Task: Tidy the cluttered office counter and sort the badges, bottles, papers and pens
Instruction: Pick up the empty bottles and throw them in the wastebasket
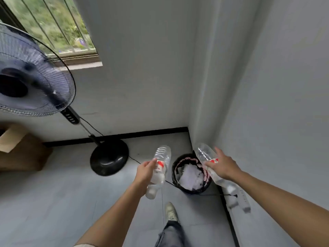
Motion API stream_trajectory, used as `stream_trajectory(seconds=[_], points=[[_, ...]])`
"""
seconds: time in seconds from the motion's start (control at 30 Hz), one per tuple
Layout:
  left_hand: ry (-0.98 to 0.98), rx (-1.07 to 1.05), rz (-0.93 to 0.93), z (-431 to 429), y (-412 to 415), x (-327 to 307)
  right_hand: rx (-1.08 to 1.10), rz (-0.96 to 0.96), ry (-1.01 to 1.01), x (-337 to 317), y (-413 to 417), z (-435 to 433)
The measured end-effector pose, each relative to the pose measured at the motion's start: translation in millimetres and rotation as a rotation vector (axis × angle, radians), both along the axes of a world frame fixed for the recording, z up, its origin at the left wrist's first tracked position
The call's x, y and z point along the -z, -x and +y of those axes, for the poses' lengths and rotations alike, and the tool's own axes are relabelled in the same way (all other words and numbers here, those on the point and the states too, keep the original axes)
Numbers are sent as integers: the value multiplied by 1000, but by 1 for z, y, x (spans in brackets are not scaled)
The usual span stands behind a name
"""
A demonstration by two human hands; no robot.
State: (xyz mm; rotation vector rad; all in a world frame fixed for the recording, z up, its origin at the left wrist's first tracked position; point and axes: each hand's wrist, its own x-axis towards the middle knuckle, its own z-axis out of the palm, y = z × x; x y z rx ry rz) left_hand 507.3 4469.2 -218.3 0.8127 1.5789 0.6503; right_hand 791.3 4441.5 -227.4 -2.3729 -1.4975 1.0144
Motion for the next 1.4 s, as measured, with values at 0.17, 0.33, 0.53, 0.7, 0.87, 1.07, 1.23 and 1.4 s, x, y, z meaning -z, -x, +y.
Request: stream_trajectory(seconds=[0.17,0.33,0.53,0.7,0.87,1.07,1.23,1.4], points=[[62,85,92,96,-14,26,139,113,139,37,-13,69],[209,201,110,154,-31,84,236,218,253,84,-18,120],[353,206,93,181,-52,197,327,279,367,191,-26,167],[469,190,69,187,-74,300,350,300,470,301,-28,184],[495,217,73,199,-102,401,313,265,529,410,-27,191],[423,353,165,207,-135,508,290,247,558,523,-35,191],[378,441,261,206,-150,559,330,223,560,565,-35,184],[412,498,303,211,-153,560,335,196,550,562,-32,178]])
